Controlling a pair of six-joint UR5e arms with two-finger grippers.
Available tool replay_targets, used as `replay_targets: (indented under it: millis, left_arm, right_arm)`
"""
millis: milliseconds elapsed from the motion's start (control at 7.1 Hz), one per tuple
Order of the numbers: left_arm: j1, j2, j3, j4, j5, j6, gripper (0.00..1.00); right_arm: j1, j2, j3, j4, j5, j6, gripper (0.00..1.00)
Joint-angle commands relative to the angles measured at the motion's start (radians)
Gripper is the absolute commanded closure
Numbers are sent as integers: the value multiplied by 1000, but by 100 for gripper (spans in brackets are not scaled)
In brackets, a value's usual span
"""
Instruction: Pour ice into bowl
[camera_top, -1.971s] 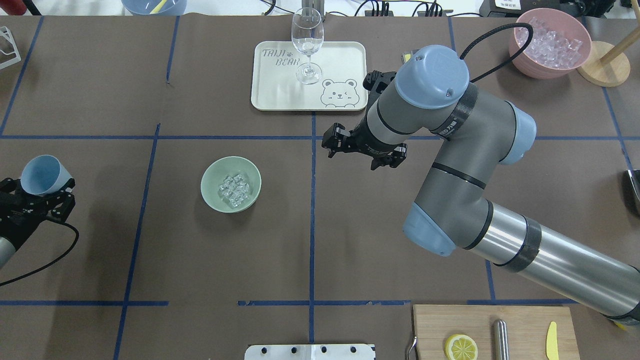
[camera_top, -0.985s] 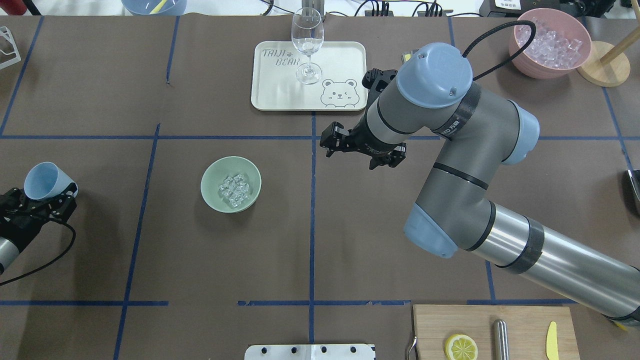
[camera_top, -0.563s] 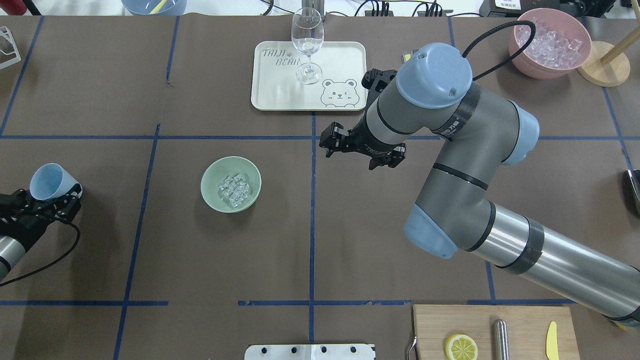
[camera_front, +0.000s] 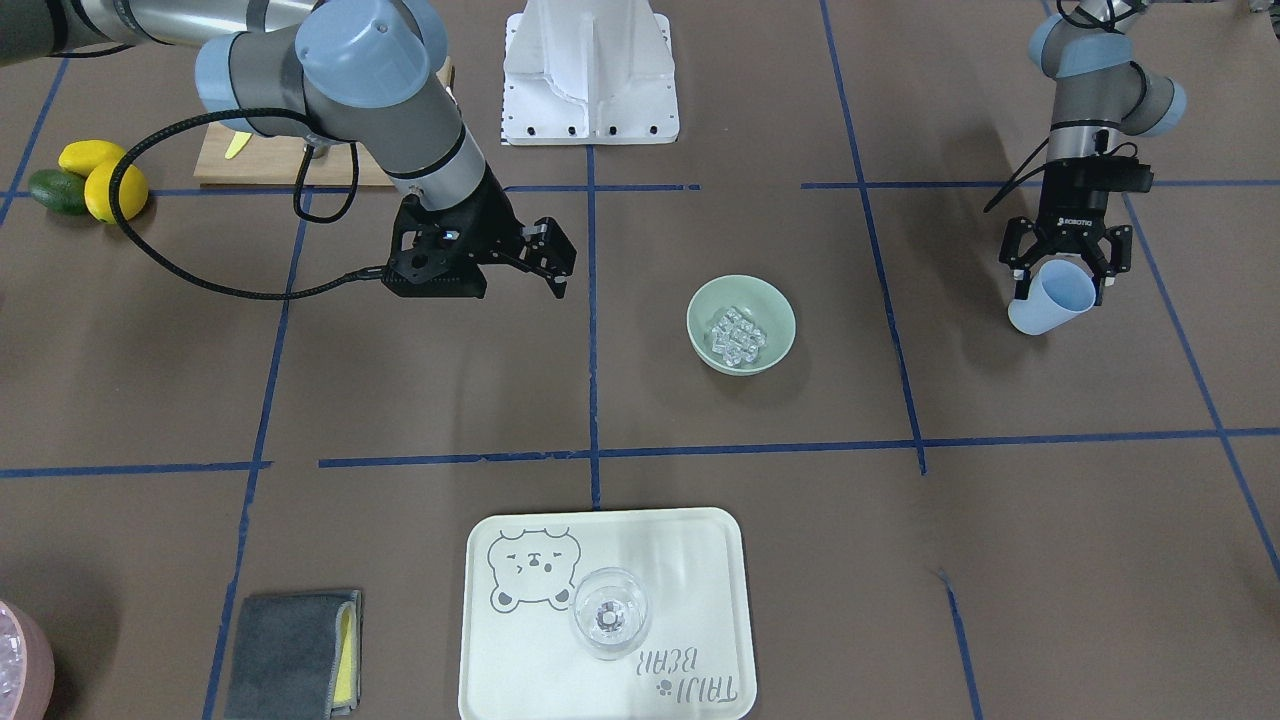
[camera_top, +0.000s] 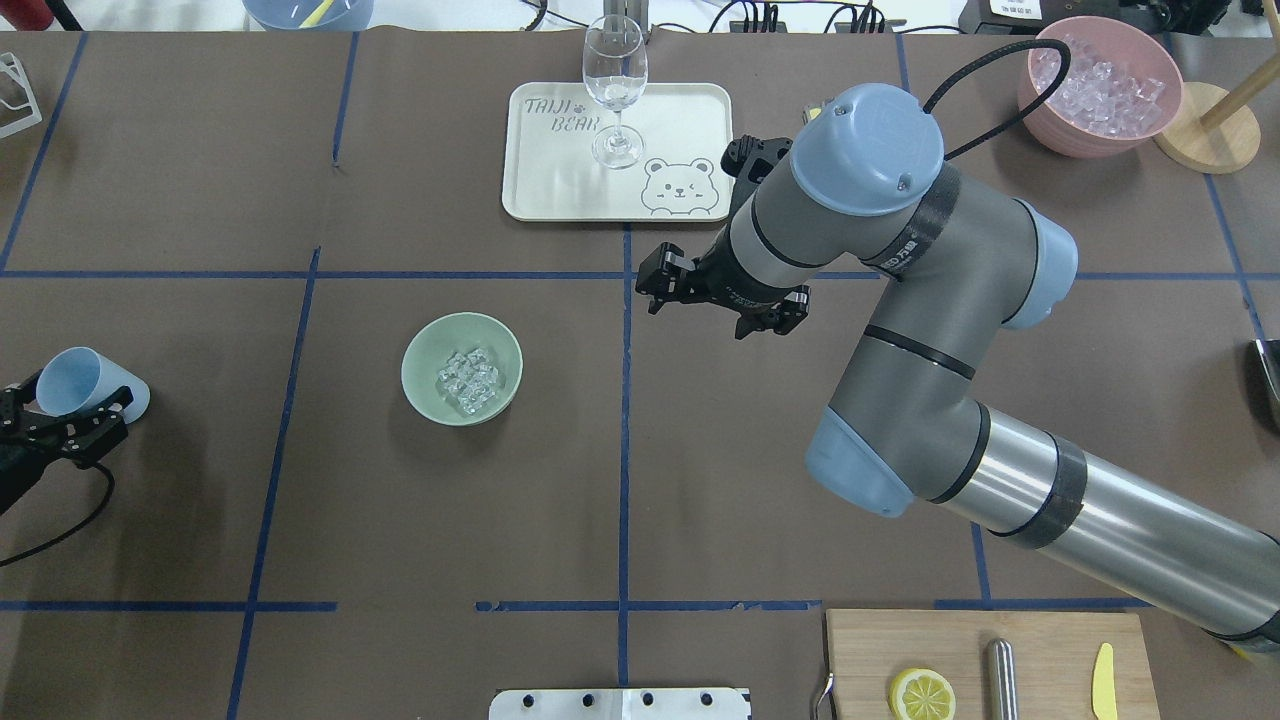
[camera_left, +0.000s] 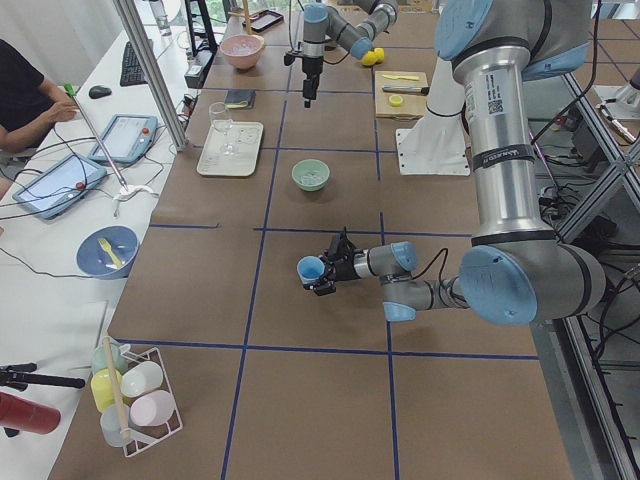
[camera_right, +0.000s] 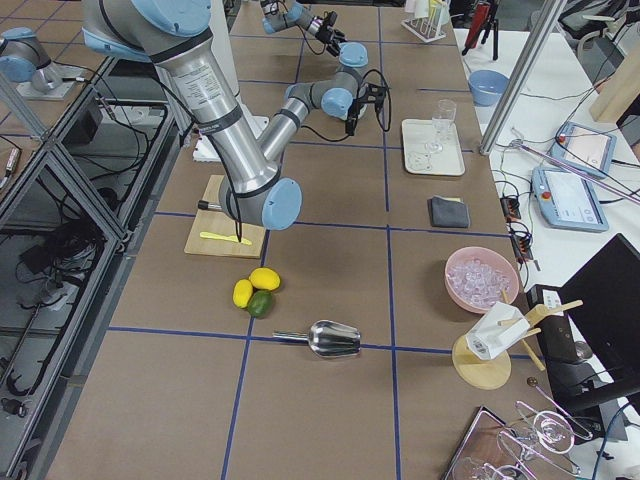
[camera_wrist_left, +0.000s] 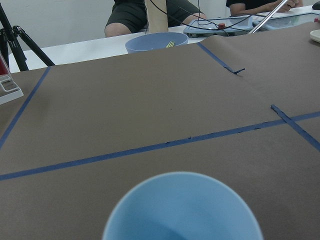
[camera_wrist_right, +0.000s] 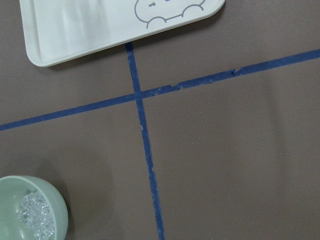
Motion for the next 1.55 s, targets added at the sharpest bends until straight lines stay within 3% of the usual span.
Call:
replay_targets:
  millis: [0,563,845,985,1408]
  left_arm:
    - [0,13,-36,-20,-9,6,0]
    - [-17,44,-80,-17,-89,7,0]
    - [-125,55,-115,-15,-155,122,0]
    - [-191,55,-122,-9,-232,157,0]
    - [-392,36,-154,11,-461,264,0]
  right_arm:
    - [-13,7,1,0,-5,5,0]
    - [-62,39,-14,-2,-47,16,0]
    - [-132,139,-132,6,-116,39,0]
    - [-165,174,-163,6,-168,42,0]
    - [-194,357,-428,44,-242,57,0]
